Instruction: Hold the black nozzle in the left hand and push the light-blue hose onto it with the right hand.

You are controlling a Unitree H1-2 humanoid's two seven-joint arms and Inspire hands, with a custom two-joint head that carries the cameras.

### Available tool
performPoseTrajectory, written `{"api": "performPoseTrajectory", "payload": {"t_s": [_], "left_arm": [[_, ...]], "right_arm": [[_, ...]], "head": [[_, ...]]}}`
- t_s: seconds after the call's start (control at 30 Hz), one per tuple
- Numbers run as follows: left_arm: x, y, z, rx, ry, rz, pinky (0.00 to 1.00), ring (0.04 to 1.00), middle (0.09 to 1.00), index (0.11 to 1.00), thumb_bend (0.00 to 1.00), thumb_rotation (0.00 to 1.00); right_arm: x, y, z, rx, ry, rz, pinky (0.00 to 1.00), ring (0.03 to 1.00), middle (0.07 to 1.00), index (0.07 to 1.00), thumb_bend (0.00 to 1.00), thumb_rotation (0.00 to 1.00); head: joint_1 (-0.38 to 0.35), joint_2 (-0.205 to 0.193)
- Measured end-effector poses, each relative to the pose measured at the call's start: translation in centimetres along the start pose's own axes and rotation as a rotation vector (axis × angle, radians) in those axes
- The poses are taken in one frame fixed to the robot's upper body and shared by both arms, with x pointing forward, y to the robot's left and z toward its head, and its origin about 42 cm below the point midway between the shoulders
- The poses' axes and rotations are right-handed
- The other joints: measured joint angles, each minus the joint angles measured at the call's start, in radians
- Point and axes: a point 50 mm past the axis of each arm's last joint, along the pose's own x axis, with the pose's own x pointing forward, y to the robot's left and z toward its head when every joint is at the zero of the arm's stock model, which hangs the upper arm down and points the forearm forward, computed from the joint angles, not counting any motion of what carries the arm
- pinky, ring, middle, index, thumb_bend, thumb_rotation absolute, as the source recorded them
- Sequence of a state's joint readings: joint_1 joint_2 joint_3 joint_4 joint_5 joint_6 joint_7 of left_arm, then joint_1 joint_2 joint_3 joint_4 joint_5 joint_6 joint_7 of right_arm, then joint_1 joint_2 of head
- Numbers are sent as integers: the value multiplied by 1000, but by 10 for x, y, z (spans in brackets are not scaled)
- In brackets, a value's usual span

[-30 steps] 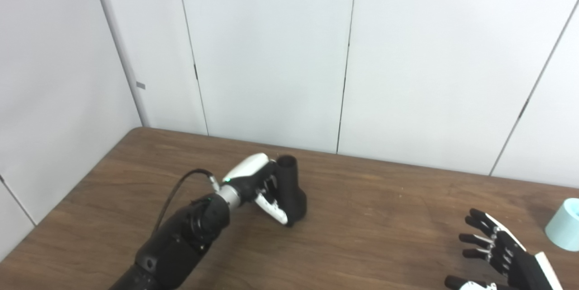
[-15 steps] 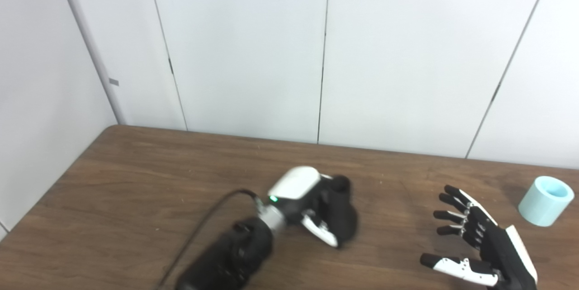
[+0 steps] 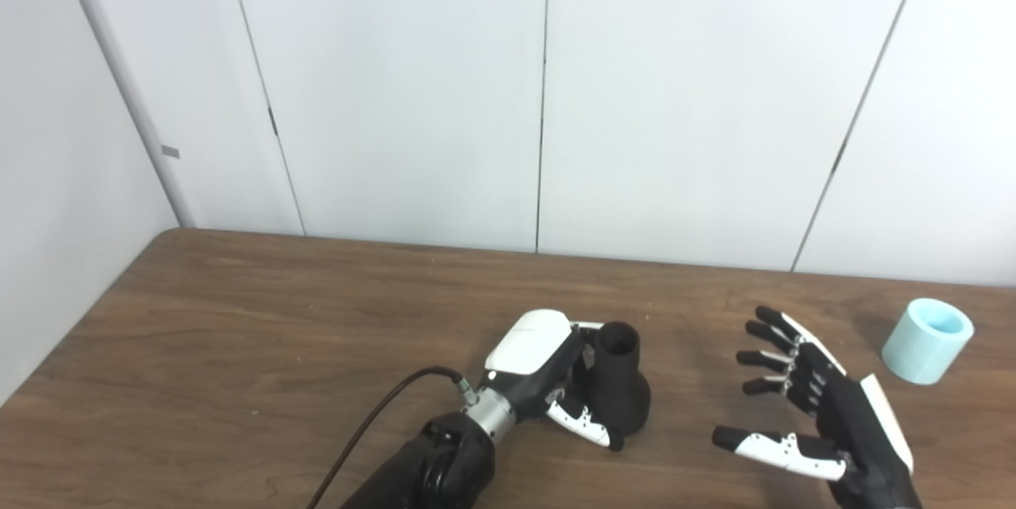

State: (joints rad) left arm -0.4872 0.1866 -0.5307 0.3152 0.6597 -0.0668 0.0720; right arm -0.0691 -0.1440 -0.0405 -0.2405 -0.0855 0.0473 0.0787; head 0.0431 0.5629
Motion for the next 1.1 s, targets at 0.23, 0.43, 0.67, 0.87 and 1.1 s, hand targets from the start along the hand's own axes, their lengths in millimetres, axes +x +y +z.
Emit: {"api": "performPoseTrajectory", "payload": {"t_s": [0.23,0.43,0.67,0.87,1.1], "left_arm": [[6,0,-4,20,-35,-23,244,351,401,503,520,0],[8,4,-8,56,-49,-49,242,355,394,498,520,0],[8,12,-14,99,-56,-92,298,385,400,496,521,0],[4,16,-19,112,-55,-97,332,394,402,501,521,0],[2,16,-26,103,-77,-90,313,407,420,505,523,0]], "right_arm": [[-1,-13,21,-3,-55,-31,600,735,840,870,777,200],[4,-51,38,-73,-88,-77,595,720,829,868,825,259],[37,-84,81,-316,-78,-96,499,663,802,845,800,158],[60,-126,122,-561,-39,-135,529,683,796,822,788,117],[87,-142,116,-656,81,-89,540,697,794,810,764,84]], "head": [[-69,9],[-115,6],[-265,-14],[-370,-41],[-433,-77]]}}
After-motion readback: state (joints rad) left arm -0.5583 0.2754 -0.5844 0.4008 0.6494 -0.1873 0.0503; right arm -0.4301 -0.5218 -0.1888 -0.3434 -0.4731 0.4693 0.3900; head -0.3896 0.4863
